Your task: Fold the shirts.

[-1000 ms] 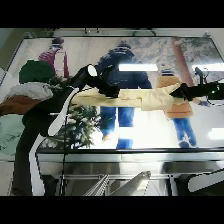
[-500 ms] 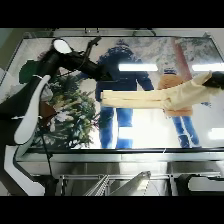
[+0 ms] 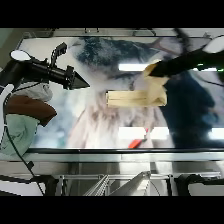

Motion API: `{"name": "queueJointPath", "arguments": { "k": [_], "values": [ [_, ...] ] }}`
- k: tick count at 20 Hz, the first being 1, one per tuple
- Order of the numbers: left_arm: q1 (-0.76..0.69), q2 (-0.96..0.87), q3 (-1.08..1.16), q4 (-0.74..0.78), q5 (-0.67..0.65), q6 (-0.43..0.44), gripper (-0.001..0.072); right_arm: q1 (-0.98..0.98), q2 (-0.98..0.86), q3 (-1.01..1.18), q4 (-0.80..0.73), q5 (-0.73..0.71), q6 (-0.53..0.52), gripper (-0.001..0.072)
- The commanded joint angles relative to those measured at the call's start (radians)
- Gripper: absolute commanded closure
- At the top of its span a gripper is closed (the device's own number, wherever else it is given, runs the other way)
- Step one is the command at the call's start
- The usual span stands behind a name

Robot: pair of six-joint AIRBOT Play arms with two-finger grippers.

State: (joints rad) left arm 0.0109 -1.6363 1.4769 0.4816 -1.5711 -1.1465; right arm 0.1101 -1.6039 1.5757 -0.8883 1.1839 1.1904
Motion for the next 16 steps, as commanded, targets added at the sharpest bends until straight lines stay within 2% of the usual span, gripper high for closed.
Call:
{"name": "queueJointPath", "arguments": {
  "k": [1, 2, 5, 10, 12, 14, 16],
  "values": [
    [0.031, 0.052, -0.136, -0.011, -0.029, 0.056, 0.0689, 0.253, -0.162, 0.002, 0.014, -0.219, 0.018, 0.0385],
    [0.032, 0.059, -0.161, -0.013, -0.035, 0.069, 0.0689, 0.29, -0.193, 0.003, 0.028, -0.259, 0.041, 0.0344],
    [0.034, 0.079, -0.213, -0.011, -0.037, 0.099, 0.069, 0.292, -0.169, 0.004, 0.0, -0.268, 0.036, 0.0344],
    [0.046, 0.094, -0.238, -0.013, -0.05, 0.125, 0.069, 0.031, -0.033, 0.002, -0.312, 0.021, 0.121, 0.0323],
    [0.056, 0.094, -0.238, -0.013, -0.05, 0.125, 0.069, -0.115, -0.041, -0.015, -0.297, 0.042, 0.164, 0.004],
    [0.064, 0.094, -0.238, -0.013, -0.051, 0.124, 0.0691, -0.235, -0.089, -0.039, -0.245, 0.041, 0.171, 0.004],
    [0.064, 0.094, -0.238, -0.013, -0.053, 0.124, 0.0691, -0.312, -0.169, -0.042, -0.123, 0.071, 0.117, 0.004]
  ]
}}
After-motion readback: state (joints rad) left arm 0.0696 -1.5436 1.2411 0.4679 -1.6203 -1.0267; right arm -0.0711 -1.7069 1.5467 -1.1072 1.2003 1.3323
